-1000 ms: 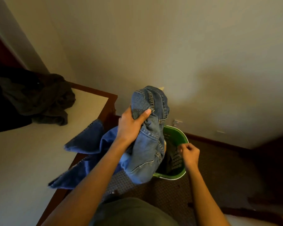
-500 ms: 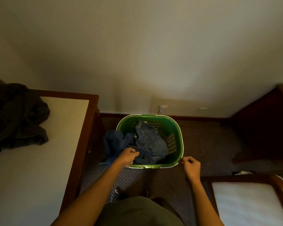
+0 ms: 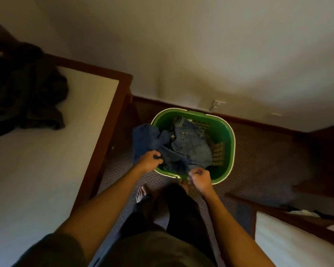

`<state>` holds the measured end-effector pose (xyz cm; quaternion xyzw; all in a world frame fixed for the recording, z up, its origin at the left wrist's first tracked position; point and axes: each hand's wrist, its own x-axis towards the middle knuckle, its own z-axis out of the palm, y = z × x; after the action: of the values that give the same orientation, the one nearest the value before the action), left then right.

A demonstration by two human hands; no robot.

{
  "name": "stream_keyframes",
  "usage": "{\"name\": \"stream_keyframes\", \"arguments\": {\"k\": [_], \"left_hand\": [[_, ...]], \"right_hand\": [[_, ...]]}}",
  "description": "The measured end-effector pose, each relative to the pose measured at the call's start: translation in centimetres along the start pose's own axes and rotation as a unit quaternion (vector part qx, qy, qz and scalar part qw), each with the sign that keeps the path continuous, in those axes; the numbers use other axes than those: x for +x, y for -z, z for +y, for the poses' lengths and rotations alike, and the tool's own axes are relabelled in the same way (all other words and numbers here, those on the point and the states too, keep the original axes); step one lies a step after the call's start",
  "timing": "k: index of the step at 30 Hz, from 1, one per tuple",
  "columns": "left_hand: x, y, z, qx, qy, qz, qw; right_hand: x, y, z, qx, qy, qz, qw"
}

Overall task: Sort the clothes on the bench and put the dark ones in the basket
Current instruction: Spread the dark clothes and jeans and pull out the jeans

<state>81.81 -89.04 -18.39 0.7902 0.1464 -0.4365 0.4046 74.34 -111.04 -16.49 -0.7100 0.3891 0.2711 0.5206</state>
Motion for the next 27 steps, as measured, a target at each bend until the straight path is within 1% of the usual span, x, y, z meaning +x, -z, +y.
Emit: {"name": "stream_keyframes", "arguments": {"k": [3,6,9,10,11,12,14,15,16,17,18,19,20,22,24,27], "left_hand": [[2.2,1.4,0.2,-0.004,0.020,0.030,0.999],[4.7,2.4,-0.3,-0.061,0.037,0.076,0.995],[7.0,2.5,-1.7,-0.164,0.072,0.136,0.974],[8.0,2.2,-2.6,-0.199,0.070,0.147,0.966],[9.2,1.6,-3.6,-0.228,0.085,0.153,0.958],[10.6,0.7,-5.0,-0.257,0.091,0.164,0.948],[12.1,-1.5,-6.3,-0.280,0.129,0.167,0.936],[12.7,-2.5,-6.8,-0.293,0.149,0.162,0.930],[13.3,-3.6,-7.2,-0.317,0.152,0.161,0.922],[13.5,-4.2,-7.3,-0.311,0.148,0.181,0.921],[14.0,-4.9,-7.8,-0.296,0.132,0.217,0.921],[13.7,-5.1,-7.7,-0.267,0.122,0.246,0.924],[13.4,-5.1,-7.4,-0.263,0.112,0.271,0.919],[12.5,-5.1,-6.9,-0.249,0.108,0.303,0.914],[10.9,-5.4,-5.8,-0.217,0.107,0.326,0.914],[8.1,-6.5,-3.1,-0.162,0.100,0.379,0.906]], "right_hand": [[2.8,-2.6,-4.1,-0.011,-0.033,-0.081,0.996],[6.0,-5.5,-6.8,-0.043,-0.038,-0.136,0.989],[10.0,-9.3,-8.1,-0.037,-0.002,-0.193,0.980],[11.5,-10.7,-8.0,-0.025,0.025,-0.209,0.977],[13.0,-12.2,-7.7,-0.023,0.056,-0.220,0.974],[14.6,-13.7,-7.0,-0.040,0.080,-0.219,0.972],[17.9,-16.2,-4.8,-0.080,0.098,-0.204,0.971],[18.8,-16.9,-4.0,-0.076,0.104,-0.201,0.971],[18.6,-17.3,-4.1,-0.052,0.109,-0.192,0.974],[18.9,-17.7,-3.8,-0.022,0.102,-0.178,0.979],[19.2,-17.9,-3.5,-0.001,0.089,-0.172,0.981],[19.4,-17.9,-3.4,0.008,0.079,-0.175,0.981],[19.1,-17.7,-3.5,0.006,0.077,-0.176,0.981],[18.3,-17.3,-3.8,-0.015,0.079,-0.151,0.985],[16.8,-16.5,-3.5,-0.012,0.062,-0.121,0.991],[14.0,-14.9,-3.0,0.054,0.037,-0.129,0.989]]}}
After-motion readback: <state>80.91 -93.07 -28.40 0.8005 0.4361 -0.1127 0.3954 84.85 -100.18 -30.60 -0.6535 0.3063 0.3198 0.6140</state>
